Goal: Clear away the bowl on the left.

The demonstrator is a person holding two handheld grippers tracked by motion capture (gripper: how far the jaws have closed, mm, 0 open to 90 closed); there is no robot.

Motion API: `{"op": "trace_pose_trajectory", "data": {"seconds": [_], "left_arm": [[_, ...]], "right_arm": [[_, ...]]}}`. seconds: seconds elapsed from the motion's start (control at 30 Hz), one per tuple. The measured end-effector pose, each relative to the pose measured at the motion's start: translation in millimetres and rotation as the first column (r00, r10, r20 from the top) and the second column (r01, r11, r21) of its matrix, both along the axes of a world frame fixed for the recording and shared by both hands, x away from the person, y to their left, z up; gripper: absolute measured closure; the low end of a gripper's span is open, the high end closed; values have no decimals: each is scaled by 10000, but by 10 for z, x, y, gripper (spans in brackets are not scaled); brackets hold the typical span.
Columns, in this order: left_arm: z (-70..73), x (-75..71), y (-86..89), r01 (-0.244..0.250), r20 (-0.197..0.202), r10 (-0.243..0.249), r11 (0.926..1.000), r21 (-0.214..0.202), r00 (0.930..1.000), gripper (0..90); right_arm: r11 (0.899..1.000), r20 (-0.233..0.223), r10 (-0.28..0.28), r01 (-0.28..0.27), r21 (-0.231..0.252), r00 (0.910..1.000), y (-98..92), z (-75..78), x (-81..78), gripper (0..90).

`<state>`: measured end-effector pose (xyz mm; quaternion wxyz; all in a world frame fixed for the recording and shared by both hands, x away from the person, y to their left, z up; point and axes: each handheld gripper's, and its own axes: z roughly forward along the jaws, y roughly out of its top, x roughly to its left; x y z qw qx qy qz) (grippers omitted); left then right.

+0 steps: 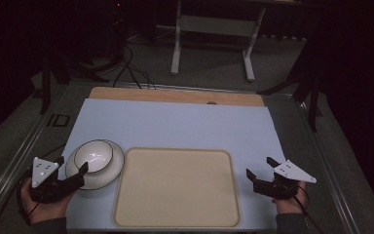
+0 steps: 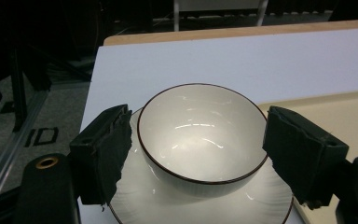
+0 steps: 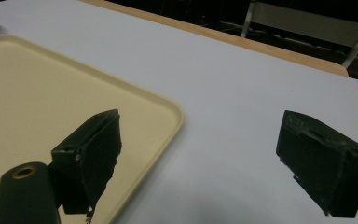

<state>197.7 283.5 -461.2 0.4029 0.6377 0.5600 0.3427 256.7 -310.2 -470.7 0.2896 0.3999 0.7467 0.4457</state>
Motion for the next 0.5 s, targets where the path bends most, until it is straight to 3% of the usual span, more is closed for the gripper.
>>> {"op": "trace_pose_trajectory", "data": {"seconds": [0.23, 0.5], "left_arm": [[-5, 14, 32, -87, -22, 86, 9998, -202, 10000, 268], [-31, 98, 112, -449, -140, 442, 9974, -570, 9989, 283]], "right_arm": [[9996, 26, -276, 276, 91, 9996, -10, -1, 19, 131], [9999, 48, -144, 144, -83, 9999, 16, -6, 9, 129]]}}
